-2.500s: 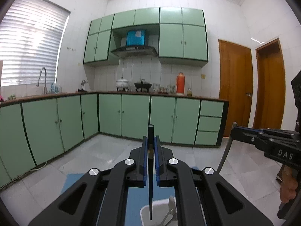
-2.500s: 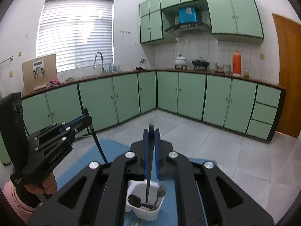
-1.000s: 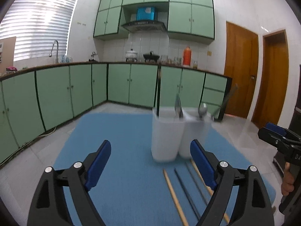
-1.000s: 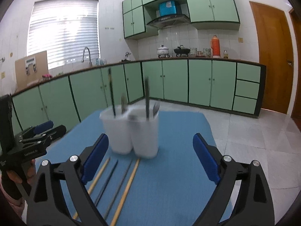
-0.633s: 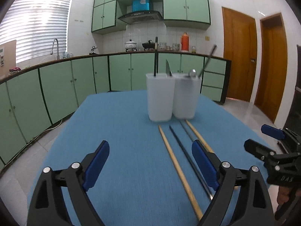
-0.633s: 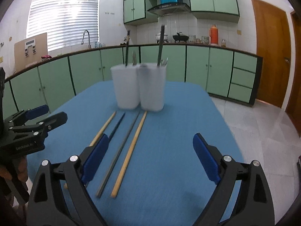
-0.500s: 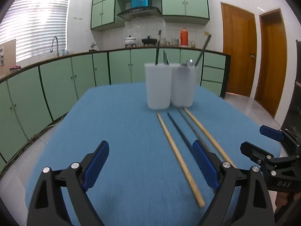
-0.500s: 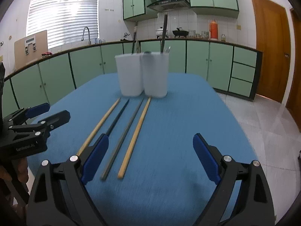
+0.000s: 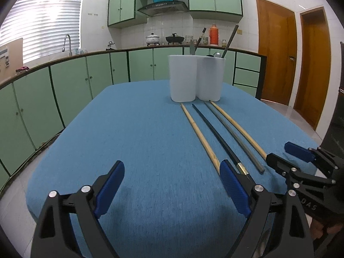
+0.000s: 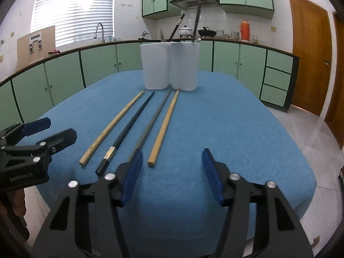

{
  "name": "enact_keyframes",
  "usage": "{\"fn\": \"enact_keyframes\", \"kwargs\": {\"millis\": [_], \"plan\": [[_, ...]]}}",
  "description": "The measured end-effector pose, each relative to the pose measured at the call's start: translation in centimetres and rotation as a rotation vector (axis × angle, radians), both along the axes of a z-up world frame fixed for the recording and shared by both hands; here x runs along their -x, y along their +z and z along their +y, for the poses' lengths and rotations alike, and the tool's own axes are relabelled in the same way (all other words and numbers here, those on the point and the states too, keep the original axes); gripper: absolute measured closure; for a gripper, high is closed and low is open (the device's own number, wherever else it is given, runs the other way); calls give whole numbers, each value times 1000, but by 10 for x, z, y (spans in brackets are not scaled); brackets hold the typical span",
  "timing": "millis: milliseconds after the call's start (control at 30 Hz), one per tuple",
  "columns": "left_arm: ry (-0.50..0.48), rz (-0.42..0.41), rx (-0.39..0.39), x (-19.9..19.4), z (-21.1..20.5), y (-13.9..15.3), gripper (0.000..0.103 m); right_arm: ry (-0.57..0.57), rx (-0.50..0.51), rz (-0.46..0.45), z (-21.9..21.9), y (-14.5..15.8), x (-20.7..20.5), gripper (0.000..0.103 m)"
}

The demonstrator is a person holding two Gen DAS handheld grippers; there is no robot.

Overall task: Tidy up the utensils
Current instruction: 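Grasp a wooden chopstick with the right tool while the left tool grasps another wooden chopstick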

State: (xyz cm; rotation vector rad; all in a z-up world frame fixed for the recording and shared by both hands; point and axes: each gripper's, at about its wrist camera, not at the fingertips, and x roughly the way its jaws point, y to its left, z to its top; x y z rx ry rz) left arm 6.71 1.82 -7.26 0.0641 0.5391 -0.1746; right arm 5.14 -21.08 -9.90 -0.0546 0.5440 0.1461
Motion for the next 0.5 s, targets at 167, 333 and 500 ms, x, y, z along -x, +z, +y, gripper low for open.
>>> {"fn": "enact_keyframes", "kwargs": {"millis": [167, 333, 500], "plan": [[1, 1, 10, 3, 0, -1, 15, -2, 20, -15, 10, -6, 2, 69], [-1, 0, 15, 4, -1, -2, 15, -23, 41, -59, 19, -9, 4, 77], [1, 5, 21, 4, -1, -2, 15, -36, 37, -95, 24, -13, 5, 83]]}}
